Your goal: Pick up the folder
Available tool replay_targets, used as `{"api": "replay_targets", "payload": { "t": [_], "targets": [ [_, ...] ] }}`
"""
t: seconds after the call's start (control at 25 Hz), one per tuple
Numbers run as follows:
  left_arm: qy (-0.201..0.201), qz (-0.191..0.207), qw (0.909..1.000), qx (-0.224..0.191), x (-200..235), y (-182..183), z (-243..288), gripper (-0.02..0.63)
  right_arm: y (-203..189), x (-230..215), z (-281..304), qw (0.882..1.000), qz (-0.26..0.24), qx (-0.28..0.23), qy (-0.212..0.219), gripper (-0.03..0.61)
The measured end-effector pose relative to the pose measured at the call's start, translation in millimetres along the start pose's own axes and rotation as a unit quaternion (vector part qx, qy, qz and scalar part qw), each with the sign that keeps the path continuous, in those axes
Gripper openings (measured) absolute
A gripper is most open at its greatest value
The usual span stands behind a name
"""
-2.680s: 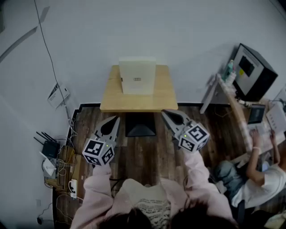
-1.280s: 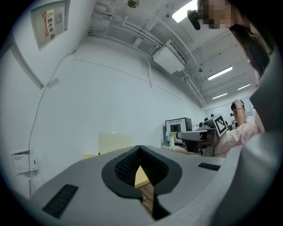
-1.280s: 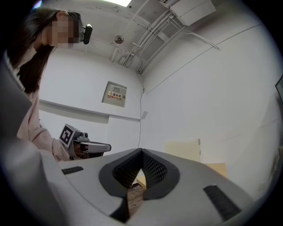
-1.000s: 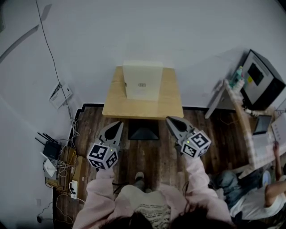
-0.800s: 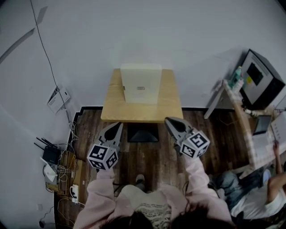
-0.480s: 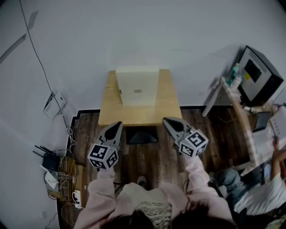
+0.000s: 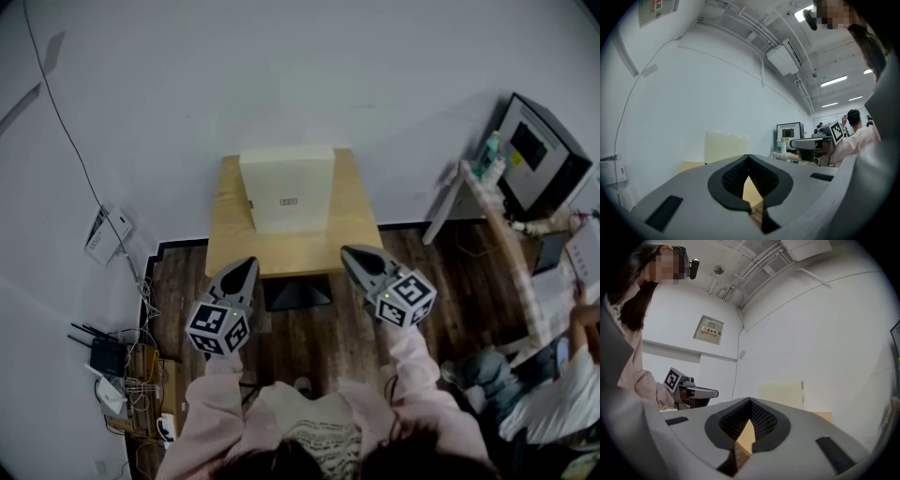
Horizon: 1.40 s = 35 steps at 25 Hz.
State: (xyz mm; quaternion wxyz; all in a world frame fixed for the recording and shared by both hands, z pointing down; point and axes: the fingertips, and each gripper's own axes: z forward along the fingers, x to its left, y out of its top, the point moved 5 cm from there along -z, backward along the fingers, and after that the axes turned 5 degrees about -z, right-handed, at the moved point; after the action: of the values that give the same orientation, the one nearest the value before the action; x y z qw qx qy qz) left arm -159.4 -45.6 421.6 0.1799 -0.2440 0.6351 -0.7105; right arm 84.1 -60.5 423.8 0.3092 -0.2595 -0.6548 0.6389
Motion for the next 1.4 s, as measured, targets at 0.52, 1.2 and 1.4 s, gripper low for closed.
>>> {"api": "replay_targets", "payload": {
  "t": [0.52,1.2,1.4],
  "targets": [
    [-0.015,0.001,0.9999,0.000,37,1,28,0.000,-2,-18,39,1.000,0.006,-0.011,-0.012,-0.002],
    [0.004,-0.010,0.9999,0.006,68,4,76,0.000,-12,-71,81,1.000,0.019,0.000,0.003,-0.002],
    [0.013,-0.011,0.9998,0.008,79,6,97,0.000,-15,-92,97,1.000,0.020,0.004,0.016,-0.002]
  ]
}}
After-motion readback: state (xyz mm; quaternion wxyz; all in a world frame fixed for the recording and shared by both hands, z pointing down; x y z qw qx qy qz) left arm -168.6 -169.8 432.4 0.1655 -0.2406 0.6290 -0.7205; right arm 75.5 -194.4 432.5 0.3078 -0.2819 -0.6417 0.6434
